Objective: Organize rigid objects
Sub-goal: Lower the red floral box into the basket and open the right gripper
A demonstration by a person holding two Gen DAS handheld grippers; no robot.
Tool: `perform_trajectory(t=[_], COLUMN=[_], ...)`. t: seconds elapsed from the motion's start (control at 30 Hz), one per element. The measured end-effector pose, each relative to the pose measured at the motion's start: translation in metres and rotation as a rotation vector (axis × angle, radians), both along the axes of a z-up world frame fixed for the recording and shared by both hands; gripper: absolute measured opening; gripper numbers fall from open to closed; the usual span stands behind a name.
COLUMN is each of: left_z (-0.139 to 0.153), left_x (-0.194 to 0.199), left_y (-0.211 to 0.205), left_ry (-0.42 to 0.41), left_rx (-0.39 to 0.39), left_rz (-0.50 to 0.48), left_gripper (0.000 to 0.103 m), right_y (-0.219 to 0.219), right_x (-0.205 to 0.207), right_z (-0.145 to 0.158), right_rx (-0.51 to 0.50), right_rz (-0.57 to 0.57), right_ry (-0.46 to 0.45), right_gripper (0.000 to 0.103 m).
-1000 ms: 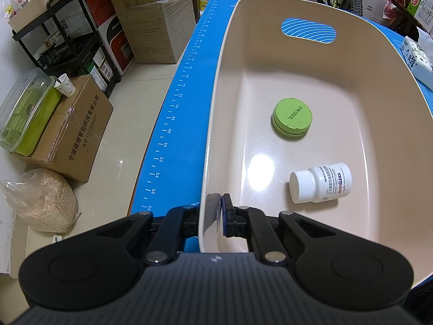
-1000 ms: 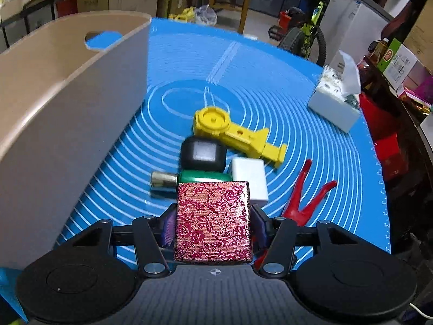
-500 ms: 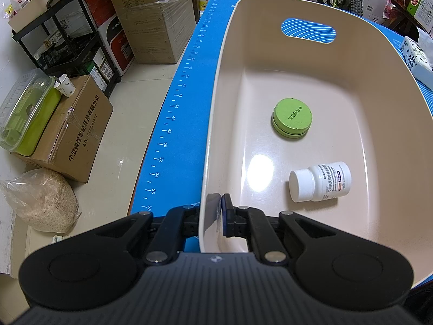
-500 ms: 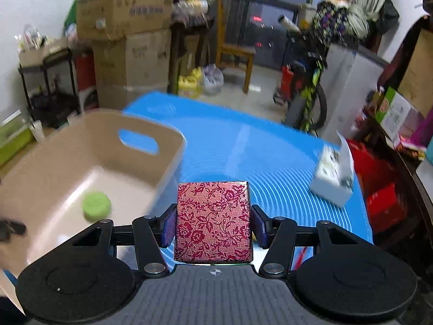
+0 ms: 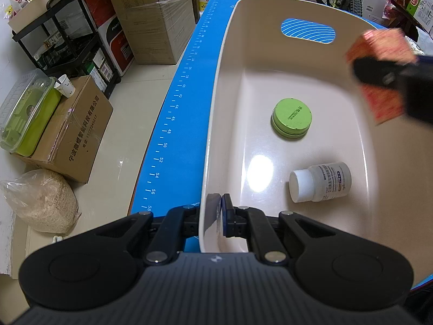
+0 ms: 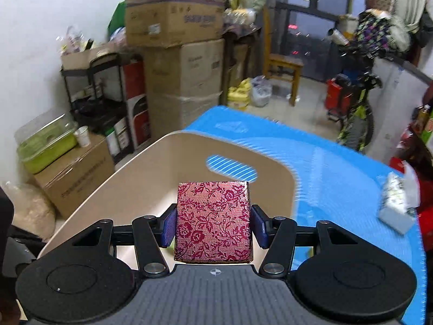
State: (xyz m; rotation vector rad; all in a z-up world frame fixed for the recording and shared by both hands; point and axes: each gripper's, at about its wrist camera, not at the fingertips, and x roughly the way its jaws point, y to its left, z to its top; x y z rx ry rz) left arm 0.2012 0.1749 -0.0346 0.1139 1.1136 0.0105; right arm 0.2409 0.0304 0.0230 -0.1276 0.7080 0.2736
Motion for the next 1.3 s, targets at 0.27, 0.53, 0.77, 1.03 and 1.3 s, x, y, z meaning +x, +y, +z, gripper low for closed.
perform_trajectory(t=[0.27,0.53,0.77,1.03,1.3], left_z=[0.000,0.000,0.000,0.000,0.000], left_x=[0.000,0.001,0.002,0.002,0.002], left_y=[0.000,0.000,0.000,0.000,0.000], left_ry=[0.000,0.000,0.000,0.001,0.001], left_rx=[-0.001,0.001,0.002,0.000,0.001], left_rz=[0.001,0.000,-0.001,-0.001,-0.001], left_gripper=[0.010,0.010,0.010,0.010,0.010], right_y=[0.032,0.039,0.037,0.035,0.003], right_x=[0.008,0.021,0.023,0.019,0.007], right_z=[-0.034,-0.055,-0.062,-0.053,-0.013], right_rx=[-0.048,-0.084,-0.083,-0.075,-0.003], right_rz=[0.030,0.040,0.037,0.041,0.000], right_ry=[0.107,0.259,0.322,0.270,0.170], right_gripper=[0.060,0.060,0.059,0.068,0.078])
